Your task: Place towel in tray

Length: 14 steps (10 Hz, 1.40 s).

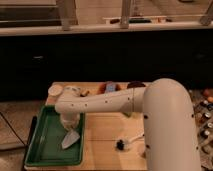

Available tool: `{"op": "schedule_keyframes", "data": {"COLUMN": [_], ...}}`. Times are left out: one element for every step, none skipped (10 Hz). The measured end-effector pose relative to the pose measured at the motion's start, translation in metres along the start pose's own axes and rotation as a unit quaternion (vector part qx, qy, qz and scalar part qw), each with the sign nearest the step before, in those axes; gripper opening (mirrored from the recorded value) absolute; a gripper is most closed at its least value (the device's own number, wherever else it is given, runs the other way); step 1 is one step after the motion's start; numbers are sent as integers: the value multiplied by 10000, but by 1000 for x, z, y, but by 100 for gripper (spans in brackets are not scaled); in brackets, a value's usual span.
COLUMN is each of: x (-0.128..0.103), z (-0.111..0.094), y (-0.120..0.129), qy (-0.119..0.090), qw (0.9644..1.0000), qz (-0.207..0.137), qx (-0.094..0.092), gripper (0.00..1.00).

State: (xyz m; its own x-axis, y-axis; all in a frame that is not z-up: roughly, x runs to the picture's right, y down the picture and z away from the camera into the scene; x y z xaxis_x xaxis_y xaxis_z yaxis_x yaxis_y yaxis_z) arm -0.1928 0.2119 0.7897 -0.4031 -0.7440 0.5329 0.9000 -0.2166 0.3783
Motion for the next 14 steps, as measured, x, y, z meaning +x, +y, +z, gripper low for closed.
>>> {"op": "schedule_keyframes", "data": {"x": [0,0,1,3,4,4,8,11,13,16,19,22,25,28], "z": [-1,-2,-4,-6,-7,-8,-7,-7,-7,-7,-7,-9,-12,-15], "y": [-2,-4,-8,-12,-13,-15,-19,-22,-23,-22,-25,-27,-28,-27], "qy": [11,17,38,54,60,45,15,9,0,-17,-13,4,40,85], "qw": [10000,10000,9999,9999,9998,9997,9996,9995,9995,9994,9993,9992,9992,9991], "qz": [-27,-57,-108,-161,-195,-221,-268,-305,-322,-334,-363,-388,-405,-407], "qx": [7,11,12,18,18,20,7,3,-17,-46,-37,-23,-13,0], "gripper": [45,51,64,75,79,80,80,80,80,80,80,80,80,80]}}
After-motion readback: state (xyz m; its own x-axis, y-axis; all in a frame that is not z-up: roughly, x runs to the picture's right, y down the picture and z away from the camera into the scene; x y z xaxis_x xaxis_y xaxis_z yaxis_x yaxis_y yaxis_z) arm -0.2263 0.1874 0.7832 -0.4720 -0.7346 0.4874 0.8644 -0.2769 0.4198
